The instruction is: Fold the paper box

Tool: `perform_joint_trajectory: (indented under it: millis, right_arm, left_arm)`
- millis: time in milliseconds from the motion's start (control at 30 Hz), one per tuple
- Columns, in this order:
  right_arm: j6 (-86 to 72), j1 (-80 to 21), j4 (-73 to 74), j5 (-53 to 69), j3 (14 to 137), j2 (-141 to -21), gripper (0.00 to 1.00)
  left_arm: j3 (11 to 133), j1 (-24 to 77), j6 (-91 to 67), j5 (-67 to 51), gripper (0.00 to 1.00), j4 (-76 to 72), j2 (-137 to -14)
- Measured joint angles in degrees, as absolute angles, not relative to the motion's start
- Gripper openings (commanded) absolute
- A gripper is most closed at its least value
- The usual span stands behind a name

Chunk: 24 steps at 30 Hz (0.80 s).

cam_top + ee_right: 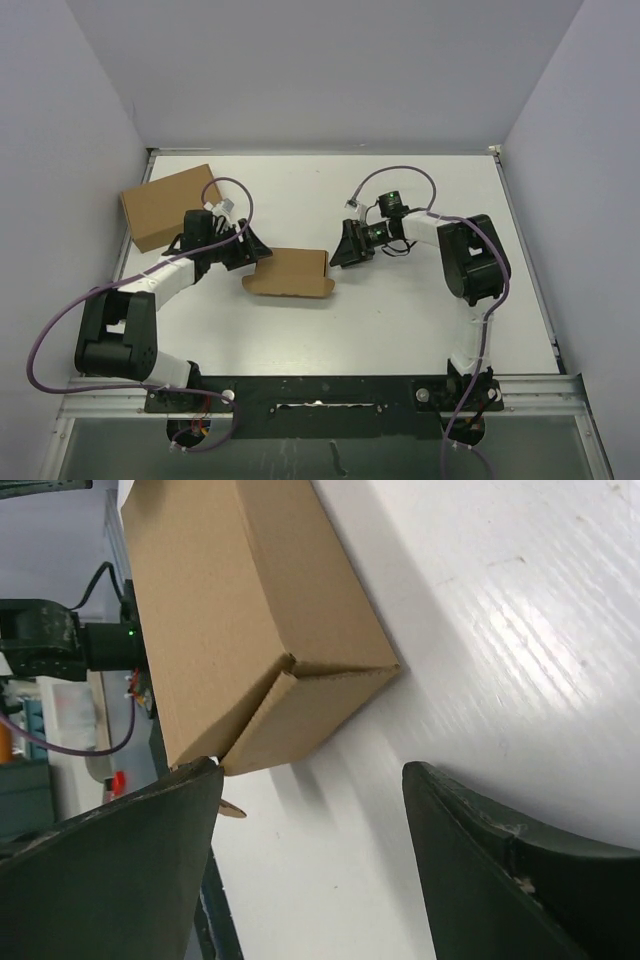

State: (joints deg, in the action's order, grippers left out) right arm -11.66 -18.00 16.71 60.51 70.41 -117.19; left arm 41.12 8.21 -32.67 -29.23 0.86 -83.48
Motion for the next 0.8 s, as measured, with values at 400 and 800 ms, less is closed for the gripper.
perform_joint_trajectory:
  millis: [400, 800]
  right_arm:
    - [-15.35, -21.06, 16.88, 57.34, 72.07, -117.16, 0.75]
    - [-20.03, -21.08, 14.02, 57.43, 72.07, -117.16, 0.71]
  left_arm:
    - [41.12, 9.19, -32.29, -27.18, 0.62, 5.21, -83.24]
    - [41.19, 9.72, -32.25, -26.98, 0.61, 8.12, -82.39]
